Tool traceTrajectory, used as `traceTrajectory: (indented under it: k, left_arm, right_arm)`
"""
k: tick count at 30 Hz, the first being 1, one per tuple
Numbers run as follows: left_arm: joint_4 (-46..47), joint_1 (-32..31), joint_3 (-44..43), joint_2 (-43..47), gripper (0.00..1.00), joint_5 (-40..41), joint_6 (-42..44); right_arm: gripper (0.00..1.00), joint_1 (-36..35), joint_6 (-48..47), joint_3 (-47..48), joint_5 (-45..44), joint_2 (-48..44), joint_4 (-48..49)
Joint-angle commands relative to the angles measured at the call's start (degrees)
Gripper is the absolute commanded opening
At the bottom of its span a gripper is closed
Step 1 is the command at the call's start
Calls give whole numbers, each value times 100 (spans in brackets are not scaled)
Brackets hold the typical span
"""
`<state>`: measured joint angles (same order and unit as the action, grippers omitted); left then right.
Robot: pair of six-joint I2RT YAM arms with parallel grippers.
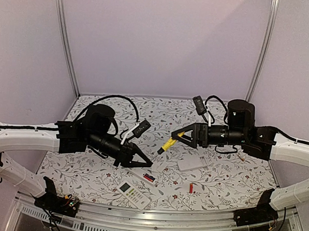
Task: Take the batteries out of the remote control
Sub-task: Pass from the left arm to the right, then hold the remote control without the battery cover at the center of the board.
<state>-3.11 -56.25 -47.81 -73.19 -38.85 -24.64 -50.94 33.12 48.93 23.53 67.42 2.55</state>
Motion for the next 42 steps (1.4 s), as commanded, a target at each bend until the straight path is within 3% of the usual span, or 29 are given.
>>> traceTrajectory:
  k: [1,8,21,25,28,33,42]
  left_arm:
    - [-9,-13,-51,58,0,-268,78]
    - [-9,-37,-54,94,0,-251,21]
    - [-6,-45,-61,124,1,-80,-10]
    - [-632,-21,-179,206,57,538,374]
    - [-1455,317,-341,189,78,1244,871]
    - [-1635,1378,-174,-135,83,901,1065]
    - [-1863,1627,-770,-1596,83,898,1335]
  right_arm:
    - [77,22,39,-131,638,-65,532]
    - [59,22,213,-244,1064,40,971]
    - [1,22,387,-502,863,-59,1224]
    - [0,22,426,-658,151,-288,1114]
    - [0,22,449,-731,-609,-509,749]
    - [0,22,427,-744,-1270,-650,233]
    - [0,18,466,-831,-1606,-647,88]
